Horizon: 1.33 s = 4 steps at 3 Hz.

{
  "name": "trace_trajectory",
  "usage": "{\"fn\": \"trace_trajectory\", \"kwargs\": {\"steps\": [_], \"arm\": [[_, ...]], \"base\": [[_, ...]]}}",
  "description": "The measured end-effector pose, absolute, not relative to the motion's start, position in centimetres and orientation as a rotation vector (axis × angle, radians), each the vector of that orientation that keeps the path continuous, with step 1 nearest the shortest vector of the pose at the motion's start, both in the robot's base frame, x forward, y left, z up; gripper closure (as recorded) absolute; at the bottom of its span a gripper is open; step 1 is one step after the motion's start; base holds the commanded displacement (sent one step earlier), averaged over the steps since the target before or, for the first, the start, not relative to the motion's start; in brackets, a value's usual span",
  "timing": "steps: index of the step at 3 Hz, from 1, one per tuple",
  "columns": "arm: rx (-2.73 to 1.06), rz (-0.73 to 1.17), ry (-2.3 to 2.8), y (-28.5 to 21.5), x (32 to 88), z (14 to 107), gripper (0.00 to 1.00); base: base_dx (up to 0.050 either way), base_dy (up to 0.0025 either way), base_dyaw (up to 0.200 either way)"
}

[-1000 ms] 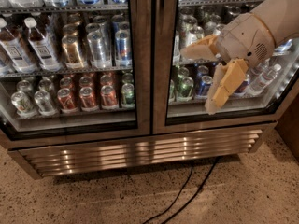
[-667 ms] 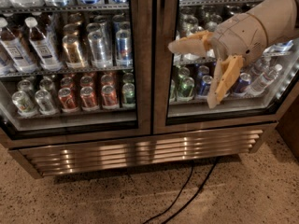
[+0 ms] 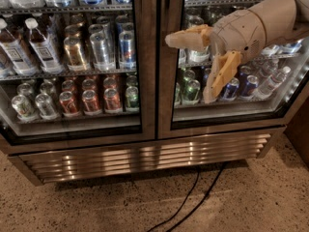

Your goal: Open left fridge door

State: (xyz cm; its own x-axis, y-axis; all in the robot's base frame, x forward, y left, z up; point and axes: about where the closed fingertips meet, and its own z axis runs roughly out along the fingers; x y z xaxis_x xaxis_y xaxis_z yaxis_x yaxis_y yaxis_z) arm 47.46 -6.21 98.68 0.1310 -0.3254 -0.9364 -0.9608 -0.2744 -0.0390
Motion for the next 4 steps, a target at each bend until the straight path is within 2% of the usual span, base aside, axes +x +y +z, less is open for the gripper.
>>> {"fn": "trace_trajectory", "kwargs": {"steps": [2,4], "arm": [[-1.432,1.312,1.203,-6.21,47.53,98.86,0.00],[-1.345,1.346,1.179,-6.55,47.32,99.27,0.00]], "base": [[0.000,0.00000,0.000],[0.000,0.00000,0.000]]}}
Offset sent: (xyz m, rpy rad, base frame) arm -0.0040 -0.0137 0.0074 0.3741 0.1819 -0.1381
